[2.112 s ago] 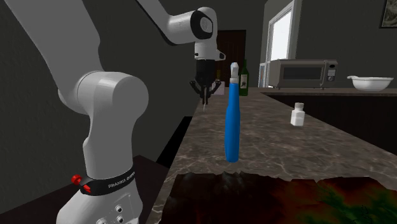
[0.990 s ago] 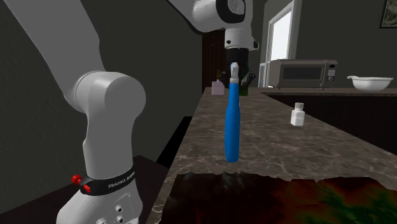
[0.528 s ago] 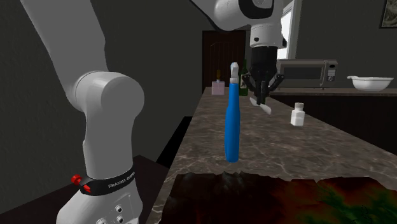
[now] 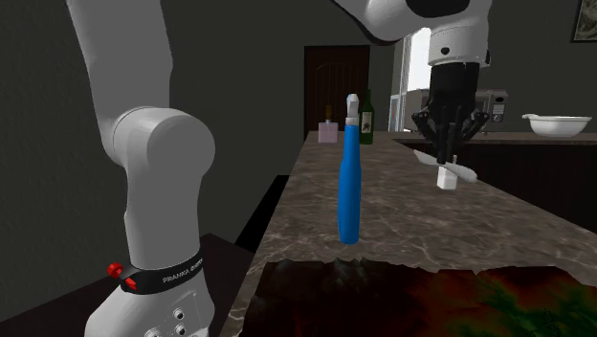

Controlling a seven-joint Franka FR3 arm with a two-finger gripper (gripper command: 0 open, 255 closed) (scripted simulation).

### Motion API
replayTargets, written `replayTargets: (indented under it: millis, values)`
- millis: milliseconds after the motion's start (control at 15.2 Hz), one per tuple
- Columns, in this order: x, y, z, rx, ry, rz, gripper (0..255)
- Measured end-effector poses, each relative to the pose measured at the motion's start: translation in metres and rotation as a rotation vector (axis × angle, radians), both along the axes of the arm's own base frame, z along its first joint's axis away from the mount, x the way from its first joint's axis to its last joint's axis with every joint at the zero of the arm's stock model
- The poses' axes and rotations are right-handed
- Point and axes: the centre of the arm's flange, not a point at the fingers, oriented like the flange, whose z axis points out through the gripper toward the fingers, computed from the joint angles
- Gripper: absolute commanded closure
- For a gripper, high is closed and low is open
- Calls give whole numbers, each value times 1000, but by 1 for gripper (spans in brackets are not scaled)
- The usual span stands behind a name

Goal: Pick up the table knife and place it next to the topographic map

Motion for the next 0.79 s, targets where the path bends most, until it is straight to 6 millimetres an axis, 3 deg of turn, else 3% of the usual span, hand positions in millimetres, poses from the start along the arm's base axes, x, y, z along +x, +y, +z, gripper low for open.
replayTargets:
  millis: [198, 330, 792]
  values:
    - [-3, -41, -1, -1, 1, -1, 255]
    - [-3, -54, 0, -1, 0, 1, 255]
    - [-4, -60, -35, -1, 0, 2, 255]
